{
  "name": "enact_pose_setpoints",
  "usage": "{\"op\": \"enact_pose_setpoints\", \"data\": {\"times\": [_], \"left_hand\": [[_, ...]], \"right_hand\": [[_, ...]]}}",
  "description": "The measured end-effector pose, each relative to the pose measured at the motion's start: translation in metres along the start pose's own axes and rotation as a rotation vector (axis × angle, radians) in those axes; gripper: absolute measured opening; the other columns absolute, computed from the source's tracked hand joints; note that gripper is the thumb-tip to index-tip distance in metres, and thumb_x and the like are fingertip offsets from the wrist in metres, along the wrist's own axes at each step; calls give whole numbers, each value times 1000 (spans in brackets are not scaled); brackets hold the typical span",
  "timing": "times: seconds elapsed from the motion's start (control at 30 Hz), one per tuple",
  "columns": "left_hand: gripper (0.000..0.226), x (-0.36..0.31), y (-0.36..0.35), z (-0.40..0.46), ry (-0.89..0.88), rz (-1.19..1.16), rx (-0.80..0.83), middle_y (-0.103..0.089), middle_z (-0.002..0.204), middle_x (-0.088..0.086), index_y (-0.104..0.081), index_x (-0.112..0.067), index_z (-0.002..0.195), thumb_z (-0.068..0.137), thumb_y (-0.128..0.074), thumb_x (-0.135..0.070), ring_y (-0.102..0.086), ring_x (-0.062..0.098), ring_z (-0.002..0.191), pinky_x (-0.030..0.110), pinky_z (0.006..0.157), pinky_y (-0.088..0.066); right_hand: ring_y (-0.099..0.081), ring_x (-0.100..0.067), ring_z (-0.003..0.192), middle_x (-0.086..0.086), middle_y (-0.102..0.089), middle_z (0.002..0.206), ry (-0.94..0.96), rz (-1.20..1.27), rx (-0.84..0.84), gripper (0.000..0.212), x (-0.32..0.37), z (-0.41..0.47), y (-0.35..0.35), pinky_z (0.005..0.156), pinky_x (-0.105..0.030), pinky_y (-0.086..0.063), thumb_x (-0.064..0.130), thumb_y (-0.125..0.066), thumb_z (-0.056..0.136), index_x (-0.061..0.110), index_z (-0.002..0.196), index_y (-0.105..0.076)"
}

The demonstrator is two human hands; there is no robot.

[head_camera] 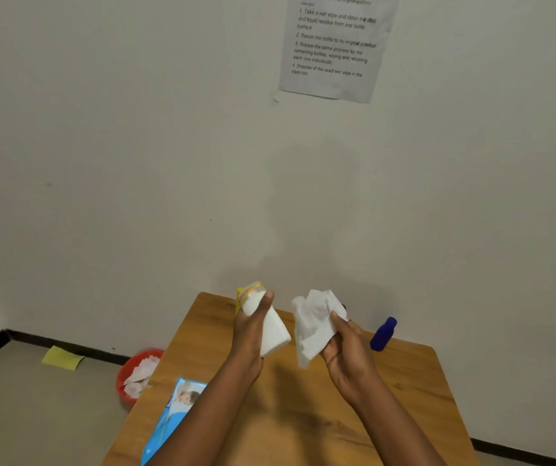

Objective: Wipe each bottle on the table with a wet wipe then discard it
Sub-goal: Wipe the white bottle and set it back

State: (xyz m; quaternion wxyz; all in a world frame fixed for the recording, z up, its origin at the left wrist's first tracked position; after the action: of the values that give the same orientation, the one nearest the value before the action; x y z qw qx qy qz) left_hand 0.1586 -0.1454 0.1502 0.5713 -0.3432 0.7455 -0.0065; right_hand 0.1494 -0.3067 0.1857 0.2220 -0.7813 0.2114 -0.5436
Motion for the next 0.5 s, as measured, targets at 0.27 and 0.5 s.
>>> {"op": "enact_pose_setpoints", "data": {"times": [0.27,0.5], "left_hand": [[38,-1,-15,-2,-113,144,-39,-73,96,14,-66,-8,104,81,-75,-36,-71,29,85,41,73,-60],[53,-6,-23,-8,136,-324,169,-64,89,11,-61,-11,115,92,-47,-56,-64,22,79,36,73,-52]], "right_hand": [[-69,-25,101,-10,-71,111,109,-530,52,29,-2,3,-15,86,-38,-58,25,-45,101,12,124,-58],[-54,-3,118,4,-54,137,450,-1268,384,47,-33,-29,-27,90,-9,-46,41,-39,101,24,145,-38]]}}
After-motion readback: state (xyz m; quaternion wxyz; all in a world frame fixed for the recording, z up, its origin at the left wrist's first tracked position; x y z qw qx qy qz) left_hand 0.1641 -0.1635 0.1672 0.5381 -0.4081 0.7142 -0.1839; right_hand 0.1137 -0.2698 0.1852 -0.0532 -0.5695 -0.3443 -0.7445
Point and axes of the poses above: each hand's wrist, its own z-axis towards the middle knuckle, its own y-axis out of the back of the hand, x = y × z, the point moved 1 cm from there along z, towards the middle knuckle
